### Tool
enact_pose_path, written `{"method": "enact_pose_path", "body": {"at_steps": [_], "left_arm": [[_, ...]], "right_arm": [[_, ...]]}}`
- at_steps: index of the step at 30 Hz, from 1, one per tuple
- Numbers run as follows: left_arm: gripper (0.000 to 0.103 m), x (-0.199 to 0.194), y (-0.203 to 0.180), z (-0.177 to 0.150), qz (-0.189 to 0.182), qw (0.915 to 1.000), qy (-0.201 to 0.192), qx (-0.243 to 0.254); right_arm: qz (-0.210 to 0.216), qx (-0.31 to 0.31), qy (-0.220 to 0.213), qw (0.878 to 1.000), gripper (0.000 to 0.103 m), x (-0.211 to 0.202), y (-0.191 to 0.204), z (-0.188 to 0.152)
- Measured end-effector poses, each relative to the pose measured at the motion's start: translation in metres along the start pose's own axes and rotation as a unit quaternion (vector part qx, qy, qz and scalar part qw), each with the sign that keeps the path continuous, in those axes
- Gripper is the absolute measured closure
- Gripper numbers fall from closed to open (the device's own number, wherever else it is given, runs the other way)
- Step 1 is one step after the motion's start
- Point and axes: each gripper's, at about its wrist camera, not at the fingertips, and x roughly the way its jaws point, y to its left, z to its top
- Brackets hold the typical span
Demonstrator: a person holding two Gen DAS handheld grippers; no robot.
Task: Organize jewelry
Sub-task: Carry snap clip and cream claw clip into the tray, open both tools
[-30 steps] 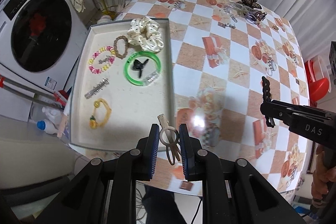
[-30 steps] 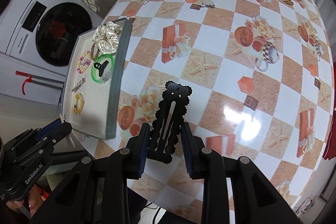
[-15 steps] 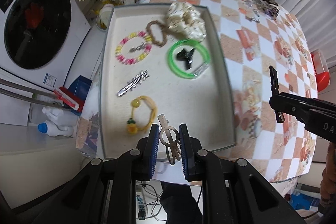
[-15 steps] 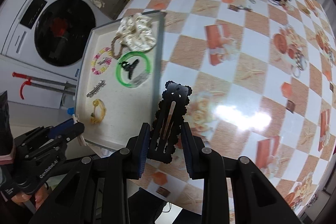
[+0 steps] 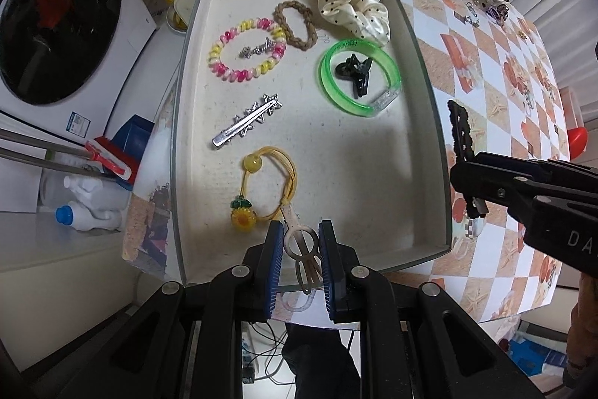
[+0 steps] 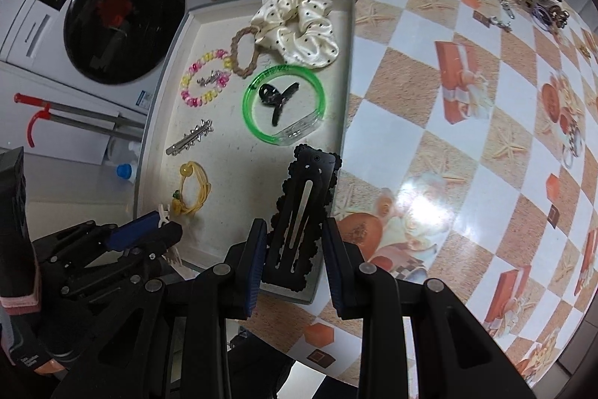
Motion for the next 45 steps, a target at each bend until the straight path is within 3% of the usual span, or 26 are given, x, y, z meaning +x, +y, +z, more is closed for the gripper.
{"method": "enact_pose_path", "body": {"at_steps": [9,26,45], "left_arm": [[0.079,0.012,0.003,0.006,-0.005,1.0000,0.004,-0.003],[0.079,0.042,0.004,0.055,0.000,0.9997,-0.020,0.010],[0.079,0.052,-0.004,0.062,0.026,0.9988,-0.024,0.032]], "right_arm": [[0.001,-0.009,0.016,1.000,0.071,0.016,0.006,0.004],[0.000,-0.020,0.034,0.999,0.071,0.062,0.022,0.009],[-0.005,-0.023,0.034,0.999,0.069,0.091,0.034,0.006]]}}
